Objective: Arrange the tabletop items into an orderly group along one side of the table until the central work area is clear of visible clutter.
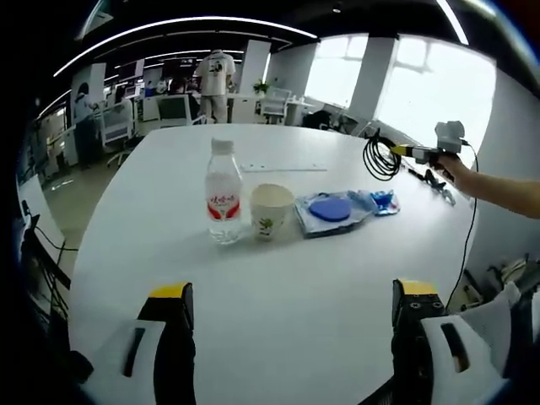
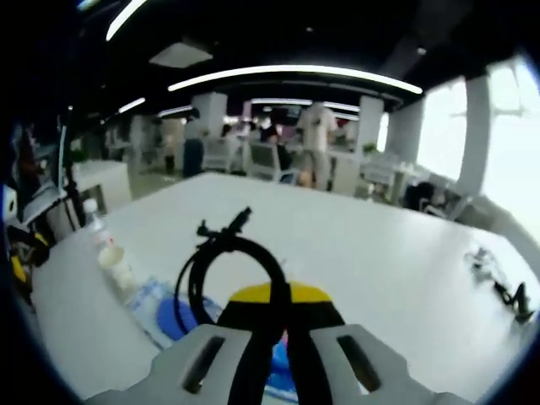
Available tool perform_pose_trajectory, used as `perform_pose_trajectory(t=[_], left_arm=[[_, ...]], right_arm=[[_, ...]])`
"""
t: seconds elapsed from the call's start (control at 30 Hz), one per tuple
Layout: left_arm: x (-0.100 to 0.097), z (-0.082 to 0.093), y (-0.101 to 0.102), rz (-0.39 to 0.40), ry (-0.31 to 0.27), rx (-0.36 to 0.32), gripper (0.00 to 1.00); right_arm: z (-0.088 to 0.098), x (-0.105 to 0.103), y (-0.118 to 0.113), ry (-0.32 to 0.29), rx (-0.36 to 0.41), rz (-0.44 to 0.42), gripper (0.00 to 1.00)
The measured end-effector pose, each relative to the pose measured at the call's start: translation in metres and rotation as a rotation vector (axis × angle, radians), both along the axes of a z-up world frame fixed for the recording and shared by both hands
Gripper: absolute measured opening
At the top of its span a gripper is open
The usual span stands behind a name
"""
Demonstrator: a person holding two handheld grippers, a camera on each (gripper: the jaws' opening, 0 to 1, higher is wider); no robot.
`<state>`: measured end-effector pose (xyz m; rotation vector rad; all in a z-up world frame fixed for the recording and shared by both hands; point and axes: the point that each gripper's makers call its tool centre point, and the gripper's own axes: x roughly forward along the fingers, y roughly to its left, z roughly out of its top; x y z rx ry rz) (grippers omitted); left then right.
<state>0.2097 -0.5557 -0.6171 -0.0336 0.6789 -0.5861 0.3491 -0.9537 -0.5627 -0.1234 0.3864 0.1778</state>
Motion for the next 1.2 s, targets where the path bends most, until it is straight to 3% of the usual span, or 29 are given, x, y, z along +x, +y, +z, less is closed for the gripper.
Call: perform_pose_trajectory(t=[0.7, 1.2], left_arm=[[-0.006, -0.004, -0.004, -0.014, 0.017, 0.007, 0.98], [-0.007, -0.009, -0.010, -0.029, 0.035, 0.006, 0.97]], right_arm=[[-0.015, -0.038, -0.024, 0.048, 0.016, -0.037, 0.00], [-0.047, -0.070, -0.036, 0.132, 0.040, -0.060, 0.00]])
